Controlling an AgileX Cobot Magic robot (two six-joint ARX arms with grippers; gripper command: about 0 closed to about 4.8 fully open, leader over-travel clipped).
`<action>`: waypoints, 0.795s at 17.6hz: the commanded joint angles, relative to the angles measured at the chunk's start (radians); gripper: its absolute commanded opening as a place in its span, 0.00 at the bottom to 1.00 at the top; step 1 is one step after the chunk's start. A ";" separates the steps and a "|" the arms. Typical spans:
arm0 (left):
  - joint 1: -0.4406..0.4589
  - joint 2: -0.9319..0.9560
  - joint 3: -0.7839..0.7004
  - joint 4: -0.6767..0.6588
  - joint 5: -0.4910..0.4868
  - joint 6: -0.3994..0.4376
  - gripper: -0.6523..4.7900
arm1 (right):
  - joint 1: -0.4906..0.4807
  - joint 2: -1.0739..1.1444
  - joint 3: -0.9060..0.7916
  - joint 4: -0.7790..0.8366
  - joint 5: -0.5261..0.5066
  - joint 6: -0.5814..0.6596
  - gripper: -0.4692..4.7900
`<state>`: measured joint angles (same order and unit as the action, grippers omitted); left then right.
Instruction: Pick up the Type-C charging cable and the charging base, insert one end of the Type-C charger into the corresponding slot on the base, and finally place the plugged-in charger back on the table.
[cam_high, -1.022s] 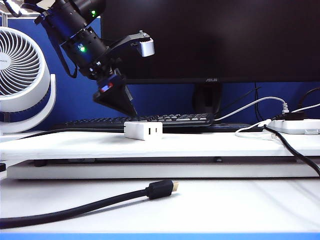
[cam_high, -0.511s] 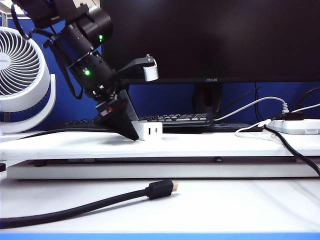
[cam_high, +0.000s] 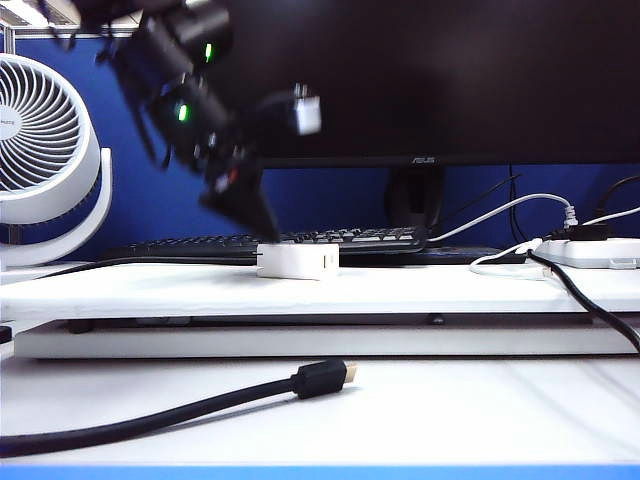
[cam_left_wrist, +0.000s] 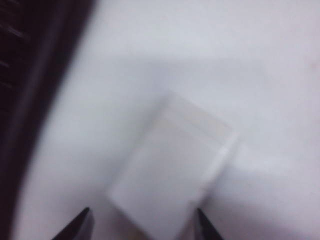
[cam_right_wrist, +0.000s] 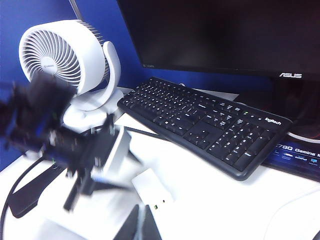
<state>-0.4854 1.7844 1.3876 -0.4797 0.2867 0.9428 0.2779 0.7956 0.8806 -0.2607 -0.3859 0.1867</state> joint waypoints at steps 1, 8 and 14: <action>-0.001 -0.003 0.088 -0.036 0.048 0.095 0.63 | 0.000 -0.003 0.006 0.010 -0.018 0.002 0.08; -0.001 0.029 0.117 -0.080 0.151 0.110 0.71 | 0.000 -0.003 0.006 0.010 -0.040 0.002 0.08; -0.001 0.092 0.117 -0.098 0.162 0.130 0.75 | 0.000 -0.003 0.006 0.010 -0.040 0.002 0.08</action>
<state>-0.4854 1.8706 1.4994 -0.5732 0.4385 1.0695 0.2779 0.7952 0.8806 -0.2611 -0.4206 0.1871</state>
